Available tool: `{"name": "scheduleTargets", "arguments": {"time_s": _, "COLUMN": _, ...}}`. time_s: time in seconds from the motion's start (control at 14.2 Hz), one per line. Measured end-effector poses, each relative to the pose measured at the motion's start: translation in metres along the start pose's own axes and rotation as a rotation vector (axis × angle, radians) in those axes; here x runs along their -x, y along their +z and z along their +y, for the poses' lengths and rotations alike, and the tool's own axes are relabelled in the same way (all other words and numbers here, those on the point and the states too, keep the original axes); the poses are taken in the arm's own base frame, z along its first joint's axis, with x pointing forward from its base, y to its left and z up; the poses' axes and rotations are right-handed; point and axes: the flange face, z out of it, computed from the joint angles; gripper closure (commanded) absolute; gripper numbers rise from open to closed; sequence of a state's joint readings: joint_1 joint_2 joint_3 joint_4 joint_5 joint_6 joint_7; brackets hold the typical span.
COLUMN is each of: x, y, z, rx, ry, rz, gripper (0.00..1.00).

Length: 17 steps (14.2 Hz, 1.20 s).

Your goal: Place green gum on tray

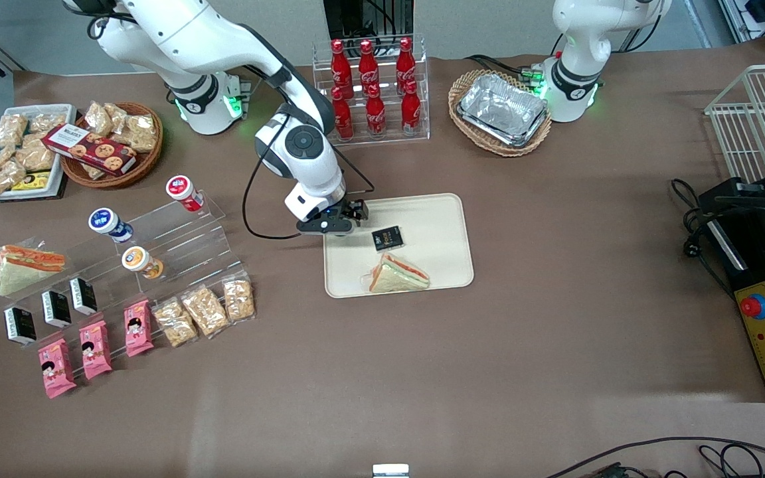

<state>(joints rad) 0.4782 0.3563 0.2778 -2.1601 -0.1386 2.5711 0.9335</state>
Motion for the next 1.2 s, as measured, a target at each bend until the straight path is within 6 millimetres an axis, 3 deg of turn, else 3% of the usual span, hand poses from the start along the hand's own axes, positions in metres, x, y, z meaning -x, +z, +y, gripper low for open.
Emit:
{"name": "scheduleTargets", "arguments": {"time_s": 0.14, "x": -0.023, "y": -0.036, "z": 0.009, "rx": 0.047, "ry": 0.02, "rz": 0.011, "gripper": 0.0}}
{"name": "scheduleTargets", "arguments": {"time_s": 0.28, "x": -0.058, "y": -0.098, "z": 0.026, "rx": 0.087, "ry": -0.009, "rz": 0.03, "gripper": 0.0}}
{"name": "scheduleTargets", "arguments": {"time_s": 0.42, "x": -0.098, "y": -0.168, "z": 0.061, "rx": 0.132, "ry": -0.044, "rz": 0.027, "gripper": 0.0}}
{"name": "scheduleTargets", "arguments": {"time_s": 0.56, "x": -0.137, "y": -0.222, "z": 0.111, "rx": 0.157, "ry": -0.058, "rz": 0.016, "gripper": 0.0}}
{"name": "scheduleTargets", "arguments": {"time_s": 0.77, "x": -0.177, "y": -0.267, "z": 0.176, "rx": 0.161, "ry": -0.002, "rz": 0.026, "gripper": 0.0}}
{"name": "scheduleTargets", "arguments": {"time_s": 1.06, "x": -0.198, "y": -0.308, "z": 0.238, "rx": 0.156, "ry": 0.039, "rz": 0.082, "gripper": 0.0}}
{"name": "scheduleTargets", "arguments": {"time_s": 1.2, "x": -0.207, "y": -0.338, "z": 0.284, "rx": 0.16, "ry": 0.003, "rz": 0.094, "gripper": 0.0}}
